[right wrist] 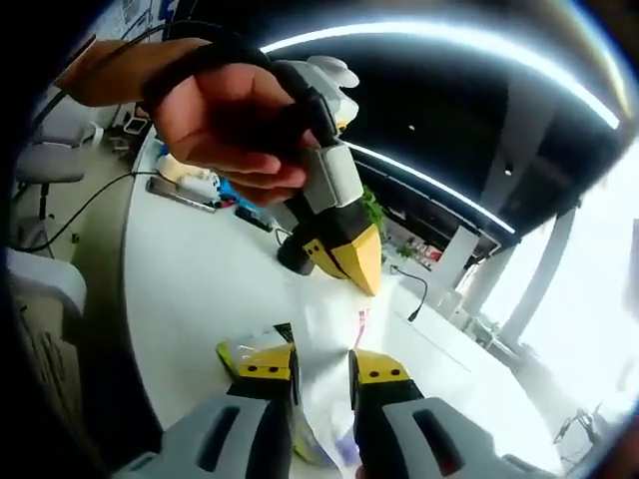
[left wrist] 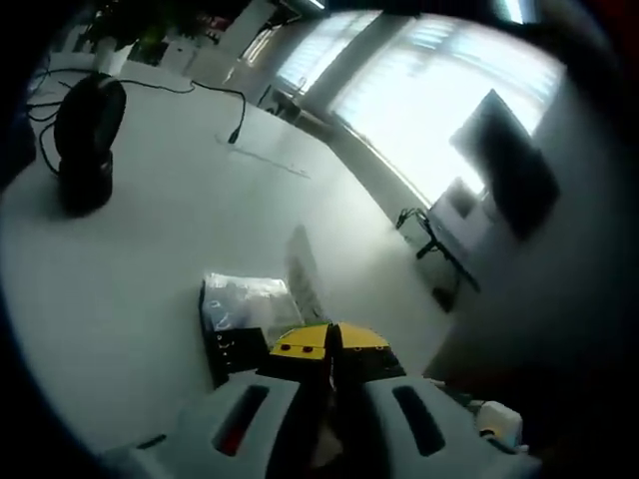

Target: Clip sheet goods on table flip sheet goods clip sheet goods scan sheet goods put sheet goods back to table

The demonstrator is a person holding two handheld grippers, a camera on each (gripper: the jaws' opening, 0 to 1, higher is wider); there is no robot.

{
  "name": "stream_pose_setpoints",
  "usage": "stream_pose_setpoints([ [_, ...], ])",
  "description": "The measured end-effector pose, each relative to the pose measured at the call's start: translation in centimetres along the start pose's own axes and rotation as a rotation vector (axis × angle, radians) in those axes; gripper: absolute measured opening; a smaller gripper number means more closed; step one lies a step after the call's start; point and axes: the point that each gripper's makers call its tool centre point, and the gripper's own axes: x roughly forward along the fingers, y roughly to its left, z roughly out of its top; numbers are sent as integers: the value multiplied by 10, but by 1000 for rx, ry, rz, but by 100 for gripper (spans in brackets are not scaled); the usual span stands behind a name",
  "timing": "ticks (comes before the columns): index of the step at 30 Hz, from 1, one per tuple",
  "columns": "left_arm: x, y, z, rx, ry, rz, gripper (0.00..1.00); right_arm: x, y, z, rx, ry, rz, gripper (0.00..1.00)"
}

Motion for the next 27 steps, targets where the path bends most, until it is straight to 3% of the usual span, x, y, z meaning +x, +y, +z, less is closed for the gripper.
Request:
stream_pose_setpoints([
  [7, 0, 4, 0, -9, -3, 7, 0, 2, 3, -1, -45, 6, -18, 9],
  [11, 2, 5, -3, 4, 1, 16, 0, 1, 0, -2, -51, 11, -40, 0],
  [18, 7, 6, -5, -1, -6, -3, 0, 0, -3, -7, -62, 17, -36, 0],
  [27, 5, 5, -2, 91, -25, -6, 0, 0, -6, -5, -34, 4, -44, 0],
])
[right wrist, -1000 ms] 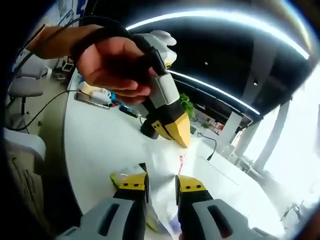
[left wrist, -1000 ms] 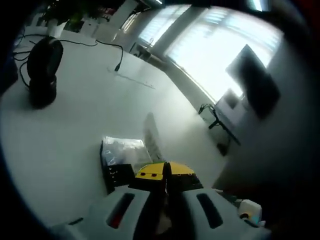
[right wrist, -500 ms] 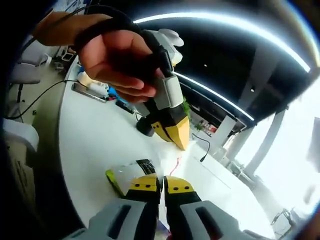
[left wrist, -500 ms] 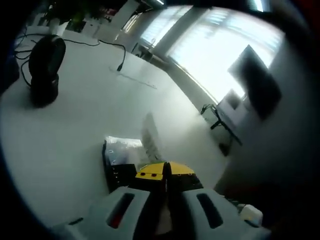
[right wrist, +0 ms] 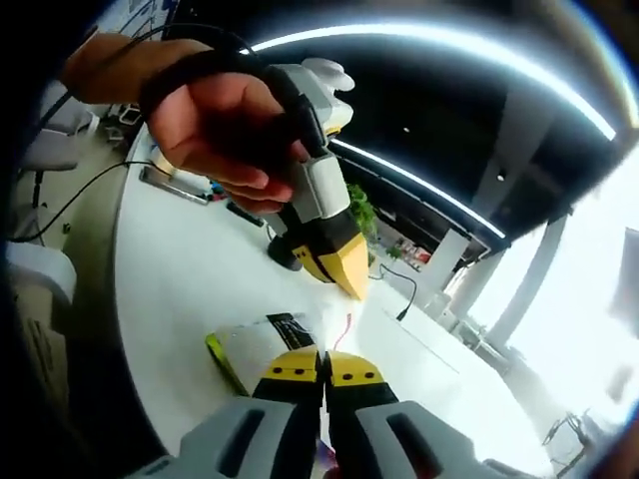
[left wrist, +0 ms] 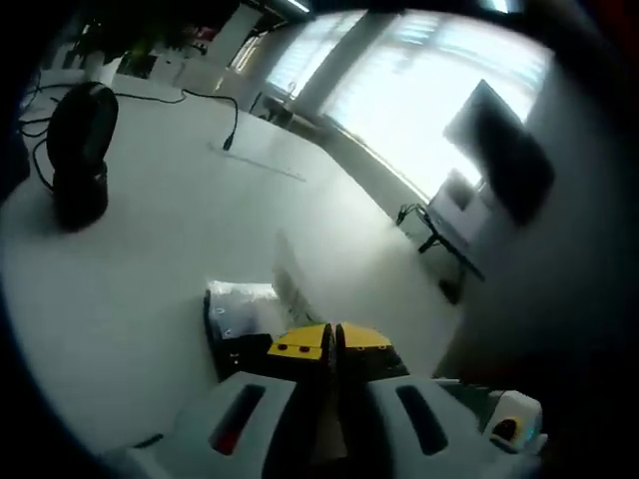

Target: Clip sheet goods on table flip sheet goods clip sheet goods scan sheet goods put sheet goods back to table

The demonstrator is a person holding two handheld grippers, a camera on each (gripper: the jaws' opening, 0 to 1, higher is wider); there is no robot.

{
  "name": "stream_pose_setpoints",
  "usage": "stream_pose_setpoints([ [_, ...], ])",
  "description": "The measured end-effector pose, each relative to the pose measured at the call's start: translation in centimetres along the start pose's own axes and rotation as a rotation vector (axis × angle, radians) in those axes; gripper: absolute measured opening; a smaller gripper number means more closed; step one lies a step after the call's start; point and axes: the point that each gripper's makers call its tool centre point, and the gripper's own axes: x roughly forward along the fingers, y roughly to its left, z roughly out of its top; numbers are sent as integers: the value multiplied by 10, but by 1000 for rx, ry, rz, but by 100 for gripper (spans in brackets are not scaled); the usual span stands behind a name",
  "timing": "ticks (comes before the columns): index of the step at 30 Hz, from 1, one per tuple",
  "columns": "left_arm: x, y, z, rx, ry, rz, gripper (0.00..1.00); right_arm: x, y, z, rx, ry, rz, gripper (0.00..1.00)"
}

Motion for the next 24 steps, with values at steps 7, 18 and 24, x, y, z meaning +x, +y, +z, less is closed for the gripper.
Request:
stream_pose_setpoints([
  [7, -2, -4, 5, 72, -29, -5, 0, -3, -7, 2, 47, -9, -25, 0],
  [18, -12, -8, 24, 178, -123, 2, 10, -6, -19, 10, 95, -40, -49, 0],
  [24, -17, -8, 34, 202, -157, 7, 10, -7, -25, 11, 110, -47, -61, 0],
])
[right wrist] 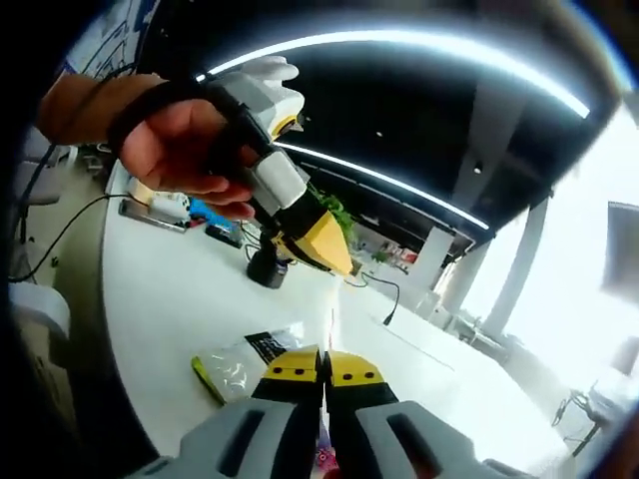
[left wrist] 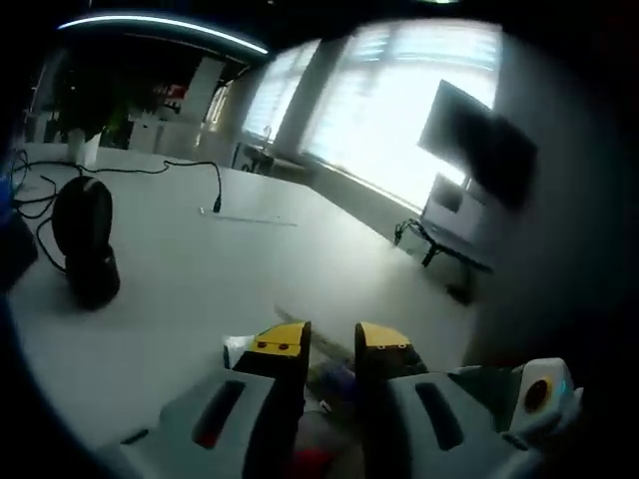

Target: Clip sheet goods on table flip sheet goods clip sheet goods scan sheet goods put sheet goods back to table

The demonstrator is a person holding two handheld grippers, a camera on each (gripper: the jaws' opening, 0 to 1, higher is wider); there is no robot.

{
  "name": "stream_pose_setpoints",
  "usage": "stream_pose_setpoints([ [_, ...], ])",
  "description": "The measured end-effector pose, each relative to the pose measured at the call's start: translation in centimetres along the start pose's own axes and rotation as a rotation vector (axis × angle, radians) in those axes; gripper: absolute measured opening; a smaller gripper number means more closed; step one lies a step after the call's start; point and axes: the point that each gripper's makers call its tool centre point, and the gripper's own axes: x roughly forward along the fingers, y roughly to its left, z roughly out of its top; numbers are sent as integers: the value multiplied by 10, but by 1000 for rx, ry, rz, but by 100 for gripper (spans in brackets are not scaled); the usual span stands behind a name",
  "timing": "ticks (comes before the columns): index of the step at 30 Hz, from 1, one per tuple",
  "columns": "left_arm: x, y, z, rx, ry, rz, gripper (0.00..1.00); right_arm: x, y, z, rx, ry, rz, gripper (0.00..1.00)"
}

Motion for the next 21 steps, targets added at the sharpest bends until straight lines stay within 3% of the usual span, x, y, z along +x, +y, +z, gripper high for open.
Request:
stream_pose_setpoints([
  [10, -10, -4, 9, 28, -47, -1, 11, -2, -13, 4, 48, -16, -39, 0],
  [21, -18, 11, 3, 49, -66, 34, 11, -8, -27, 7, 128, -38, -88, 0],
])
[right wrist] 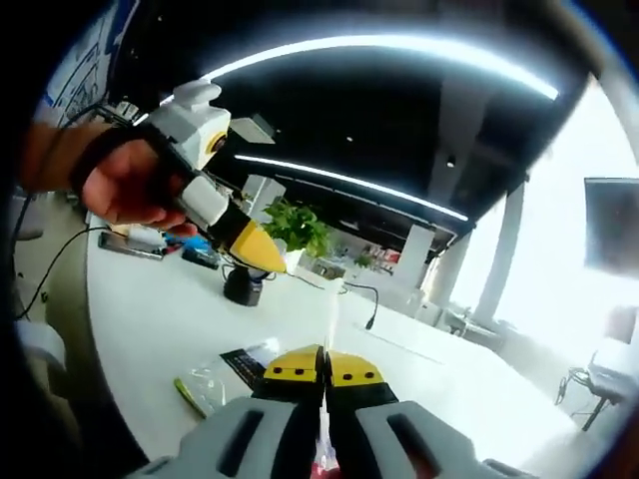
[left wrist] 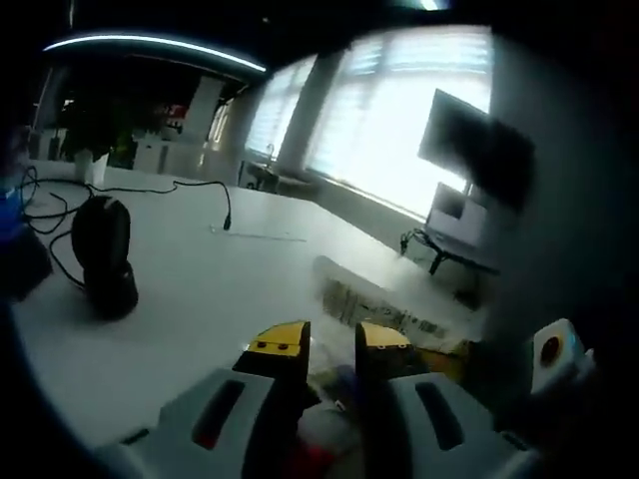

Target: Clip sheet goods on table flip sheet goods clip sheet goods scan sheet goods put sheet goods back to table

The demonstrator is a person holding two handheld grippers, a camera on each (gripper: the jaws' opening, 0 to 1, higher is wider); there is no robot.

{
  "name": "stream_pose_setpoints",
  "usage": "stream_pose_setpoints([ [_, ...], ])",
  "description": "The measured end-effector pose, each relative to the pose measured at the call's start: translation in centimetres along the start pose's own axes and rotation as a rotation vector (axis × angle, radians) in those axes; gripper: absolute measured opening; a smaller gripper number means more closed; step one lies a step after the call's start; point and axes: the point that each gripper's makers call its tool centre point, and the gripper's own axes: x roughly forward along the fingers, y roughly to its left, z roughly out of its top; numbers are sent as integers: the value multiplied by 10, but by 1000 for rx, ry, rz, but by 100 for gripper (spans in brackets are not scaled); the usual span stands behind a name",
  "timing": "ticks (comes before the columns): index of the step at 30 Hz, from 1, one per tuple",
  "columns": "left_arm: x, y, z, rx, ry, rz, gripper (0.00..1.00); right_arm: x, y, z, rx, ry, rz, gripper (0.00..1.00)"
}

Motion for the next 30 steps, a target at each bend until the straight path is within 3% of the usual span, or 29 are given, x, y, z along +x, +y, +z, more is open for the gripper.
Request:
stream_pose_setpoints([
  [5, -4, 7, -4, 59, -10, 23, 10, 0, -7, 0, 96, -7, -6, 0],
  [13, -10, 19, -11, 80, -28, 53, 10, -3, -34, -3, 140, -8, -63, 0],
  [19, -18, 36, -20, 52, -53, 86, 9, -5, -51, -10, 169, 1, -112, 0],
  [30, -23, 56, -36, 131, -74, 156, 9, -14, -83, -24, 256, -1, -186, 0],
])
